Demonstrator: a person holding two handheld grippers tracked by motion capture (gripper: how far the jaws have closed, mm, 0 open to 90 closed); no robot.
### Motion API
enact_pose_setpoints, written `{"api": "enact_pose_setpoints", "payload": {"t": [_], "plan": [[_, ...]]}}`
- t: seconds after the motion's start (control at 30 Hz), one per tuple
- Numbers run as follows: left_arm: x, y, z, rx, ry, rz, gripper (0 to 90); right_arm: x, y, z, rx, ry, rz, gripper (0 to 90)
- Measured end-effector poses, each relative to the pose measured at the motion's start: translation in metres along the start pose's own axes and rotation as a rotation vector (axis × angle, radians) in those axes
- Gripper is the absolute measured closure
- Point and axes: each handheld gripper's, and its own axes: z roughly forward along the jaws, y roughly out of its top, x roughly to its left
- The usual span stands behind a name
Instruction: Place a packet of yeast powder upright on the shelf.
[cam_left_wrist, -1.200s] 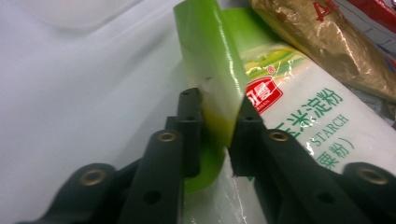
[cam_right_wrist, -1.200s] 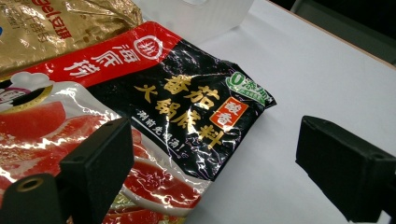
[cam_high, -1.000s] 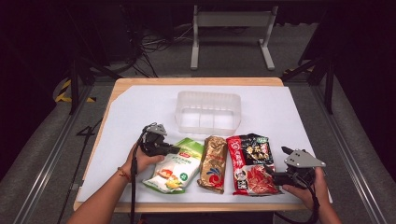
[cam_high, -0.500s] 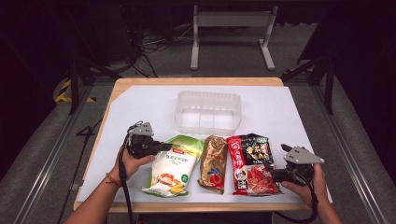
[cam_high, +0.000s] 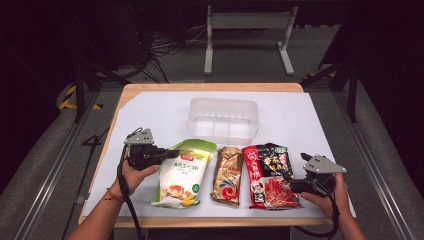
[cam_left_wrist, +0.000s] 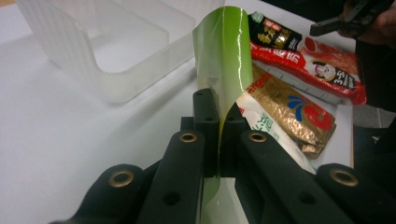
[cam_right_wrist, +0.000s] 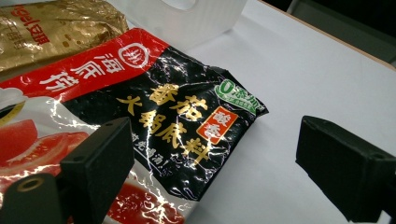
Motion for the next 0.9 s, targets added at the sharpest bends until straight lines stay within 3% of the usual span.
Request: {"api": "enact_pose_setpoints", "payload": {"t": [0.37,0.5,0.67,0.9], "plan": [[-0.013,0.012,-0.011,-0.102,-0.011,0.010,90.0,0.000,-0.002,-0.001,0.001,-0.004,0.007,11.8],[-0.024,0.019,-0.014,-0.145,-0.016,0.031,90.0,0.000,-0.005,-0.005,-0.005,-0.011,0.014,11.8],[-0.037,0.025,-0.018,-0.196,-0.003,0.095,90.0,-0.002,-0.003,-0.006,-0.015,-0.008,0.027,11.8],[-0.037,0.035,-0.023,-0.265,0.024,0.077,90.0,-0.002,-0.005,-0.005,-0.009,-0.009,0.025,11.9]]}}
